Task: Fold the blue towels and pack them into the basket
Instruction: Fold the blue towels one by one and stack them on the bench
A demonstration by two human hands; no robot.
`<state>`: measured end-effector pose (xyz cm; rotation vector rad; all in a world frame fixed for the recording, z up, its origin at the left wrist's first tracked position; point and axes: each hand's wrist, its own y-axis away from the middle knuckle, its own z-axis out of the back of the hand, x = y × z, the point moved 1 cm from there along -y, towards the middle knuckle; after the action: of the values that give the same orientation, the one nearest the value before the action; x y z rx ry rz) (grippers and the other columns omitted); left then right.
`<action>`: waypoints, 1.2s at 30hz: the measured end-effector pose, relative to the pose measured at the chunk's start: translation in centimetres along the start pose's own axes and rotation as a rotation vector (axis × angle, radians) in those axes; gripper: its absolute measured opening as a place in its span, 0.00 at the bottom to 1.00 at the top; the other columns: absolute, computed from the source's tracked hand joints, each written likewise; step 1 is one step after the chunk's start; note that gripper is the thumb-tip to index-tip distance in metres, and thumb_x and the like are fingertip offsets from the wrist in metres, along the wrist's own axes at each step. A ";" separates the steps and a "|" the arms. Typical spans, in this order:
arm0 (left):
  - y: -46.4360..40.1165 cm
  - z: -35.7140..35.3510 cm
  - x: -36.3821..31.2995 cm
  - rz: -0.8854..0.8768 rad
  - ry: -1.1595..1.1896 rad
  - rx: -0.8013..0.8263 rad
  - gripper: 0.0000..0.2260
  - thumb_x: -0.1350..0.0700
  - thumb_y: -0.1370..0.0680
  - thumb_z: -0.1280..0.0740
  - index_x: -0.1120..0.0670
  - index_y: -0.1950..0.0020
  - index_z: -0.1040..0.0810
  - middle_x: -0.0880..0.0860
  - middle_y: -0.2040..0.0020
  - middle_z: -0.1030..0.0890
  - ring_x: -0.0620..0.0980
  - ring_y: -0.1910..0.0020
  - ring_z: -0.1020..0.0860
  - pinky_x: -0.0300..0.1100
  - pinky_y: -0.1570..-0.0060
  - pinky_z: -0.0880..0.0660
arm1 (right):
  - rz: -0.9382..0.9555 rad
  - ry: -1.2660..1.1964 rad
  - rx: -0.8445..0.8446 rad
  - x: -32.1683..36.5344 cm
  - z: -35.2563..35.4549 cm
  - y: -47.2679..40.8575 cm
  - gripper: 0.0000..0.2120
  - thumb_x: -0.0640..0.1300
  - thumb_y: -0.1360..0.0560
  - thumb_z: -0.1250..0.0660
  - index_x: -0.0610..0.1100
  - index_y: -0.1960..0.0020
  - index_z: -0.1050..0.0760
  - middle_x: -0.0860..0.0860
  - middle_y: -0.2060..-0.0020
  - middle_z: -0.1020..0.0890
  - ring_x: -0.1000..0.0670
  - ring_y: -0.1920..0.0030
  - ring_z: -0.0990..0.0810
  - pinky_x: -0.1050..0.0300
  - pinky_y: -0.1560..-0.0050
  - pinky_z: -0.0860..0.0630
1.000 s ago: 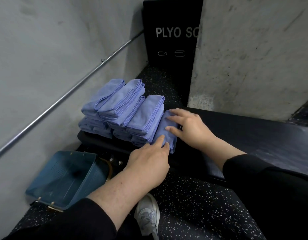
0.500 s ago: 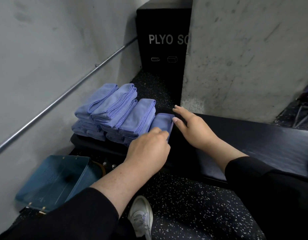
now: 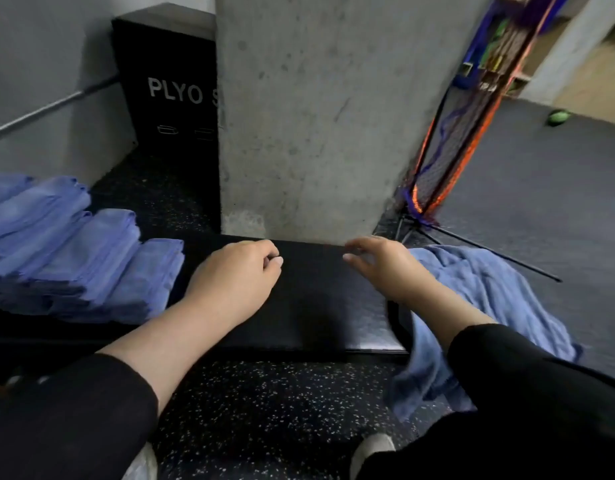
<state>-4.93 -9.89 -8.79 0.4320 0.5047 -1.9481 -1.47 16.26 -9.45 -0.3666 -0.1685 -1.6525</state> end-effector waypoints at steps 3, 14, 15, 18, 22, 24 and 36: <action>-0.4 -1.4 -2.2 -0.050 -0.001 0.046 0.09 0.45 0.18 0.39 0.45 0.47 0.20 0.43 0.55 0.20 0.50 0.54 0.22 0.48 0.52 0.23 | -0.187 0.113 -0.080 -6.4 2.4 2.8 0.18 0.55 0.23 0.30 0.45 0.38 0.20 0.47 0.43 0.18 0.45 0.41 0.20 0.59 0.46 0.31; -1.7 -5.4 -5.1 -0.116 -0.078 0.191 0.12 0.44 0.17 0.42 0.45 0.45 0.21 0.43 0.53 0.21 0.48 0.54 0.23 0.47 0.55 0.24 | -0.519 0.446 0.155 -12.5 0.3 4.9 0.26 0.69 0.28 0.33 0.49 0.43 0.25 0.50 0.42 0.21 0.43 0.39 0.24 0.41 0.39 0.33; -1.8 -5.5 -5.1 -0.113 -0.077 0.195 0.12 0.44 0.17 0.43 0.45 0.45 0.21 0.43 0.53 0.21 0.48 0.53 0.23 0.47 0.54 0.23 | -0.501 0.473 0.170 -12.3 0.0 4.7 0.24 0.67 0.27 0.34 0.49 0.44 0.24 0.49 0.42 0.21 0.43 0.39 0.23 0.43 0.42 0.33; -2.0 -5.7 -5.2 -0.109 -0.078 0.209 0.12 0.44 0.17 0.43 0.45 0.45 0.21 0.43 0.54 0.21 0.48 0.53 0.23 0.48 0.54 0.23 | -0.462 0.483 0.166 -11.6 -0.5 4.0 0.13 0.56 0.25 0.34 0.48 0.48 0.22 0.48 0.45 0.21 0.43 0.41 0.23 0.46 0.46 0.35; -1.8 -6.1 -5.1 -0.124 -0.085 0.236 0.12 0.44 0.17 0.43 0.45 0.43 0.21 0.43 0.52 0.23 0.48 0.51 0.23 0.48 0.52 0.23 | -0.453 0.446 0.136 -10.8 -0.7 3.7 0.07 0.53 0.27 0.35 0.49 0.54 0.26 0.48 0.48 0.21 0.43 0.44 0.23 0.45 0.43 0.34; -1.9 -6.0 -5.0 -0.130 -0.076 0.234 0.13 0.44 0.17 0.43 0.45 0.42 0.21 0.43 0.51 0.23 0.48 0.50 0.23 0.48 0.50 0.23 | -0.445 0.346 0.010 -10.2 -0.2 3.6 0.10 0.53 0.25 0.36 0.46 0.58 0.27 0.49 0.53 0.20 0.44 0.50 0.22 0.48 0.45 0.30; -1.8 -5.0 -5.3 -0.074 0.256 0.282 0.23 0.40 0.18 0.40 0.44 0.23 0.34 0.44 0.32 0.24 0.46 0.38 0.24 0.47 0.36 0.27 | -0.323 -0.627 -0.396 -1.0 3.2 0.4 0.14 0.51 0.20 0.35 0.48 0.62 0.31 0.56 0.71 0.31 0.55 0.70 0.35 0.55 0.65 0.36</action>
<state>-4.02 -2.54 -9.99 0.8611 0.4117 -2.0553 -0.57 18.25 -6.81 -1.2110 -0.3837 -1.8395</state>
